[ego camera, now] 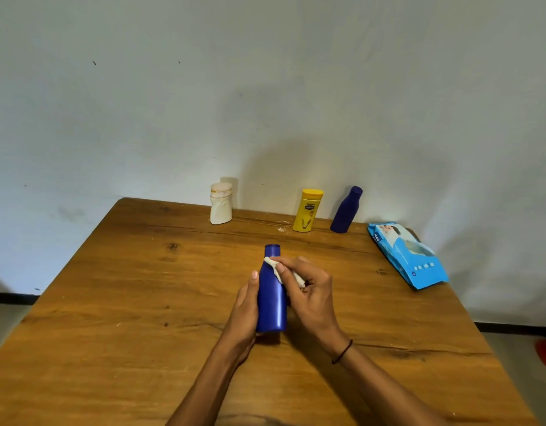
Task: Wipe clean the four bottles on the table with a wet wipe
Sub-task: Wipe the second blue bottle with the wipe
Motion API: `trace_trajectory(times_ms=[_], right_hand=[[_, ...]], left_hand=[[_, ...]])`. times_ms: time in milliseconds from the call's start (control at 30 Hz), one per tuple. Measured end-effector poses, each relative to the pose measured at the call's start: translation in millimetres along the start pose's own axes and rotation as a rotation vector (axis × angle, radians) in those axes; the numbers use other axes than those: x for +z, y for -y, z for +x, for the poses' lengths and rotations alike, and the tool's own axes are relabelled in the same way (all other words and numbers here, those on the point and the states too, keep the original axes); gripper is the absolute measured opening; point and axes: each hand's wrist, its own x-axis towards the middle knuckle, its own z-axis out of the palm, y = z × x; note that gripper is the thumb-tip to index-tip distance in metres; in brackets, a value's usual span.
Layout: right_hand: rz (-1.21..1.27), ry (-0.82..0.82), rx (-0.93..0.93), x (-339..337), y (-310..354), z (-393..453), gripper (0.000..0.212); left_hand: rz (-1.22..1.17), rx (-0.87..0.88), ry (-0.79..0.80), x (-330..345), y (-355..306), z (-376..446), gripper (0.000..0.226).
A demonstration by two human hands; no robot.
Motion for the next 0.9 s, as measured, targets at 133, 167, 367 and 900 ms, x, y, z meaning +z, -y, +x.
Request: trace_trajectory(times_ms=[133, 167, 367, 900], right_hand=[[0.028, -0.058, 0.034, 7.8, -1.5, -23.7, 0.024], [0.034, -0.083, 0.033, 8.9, -1.9, -26.4, 0.025], [0.011, -0.22, 0.022, 17.7, 5.8, -36.8, 0.024], [-0.164, -0.237, -0.117, 43.9, 0.4, -20.0, 0.024]], left_hand=[[0.064, 0.004, -0.028, 4.6, 2.6, 3.1, 0.057], [0.081, 0.021, -0.025, 7.4, 2.1, 1.7, 0.059], [0.124, 0.08, -0.025, 16.2, 3.6, -6.0, 0.062], [-0.102, 0.07, 0.092, 16.5, -1.4, -14.9, 0.056]])
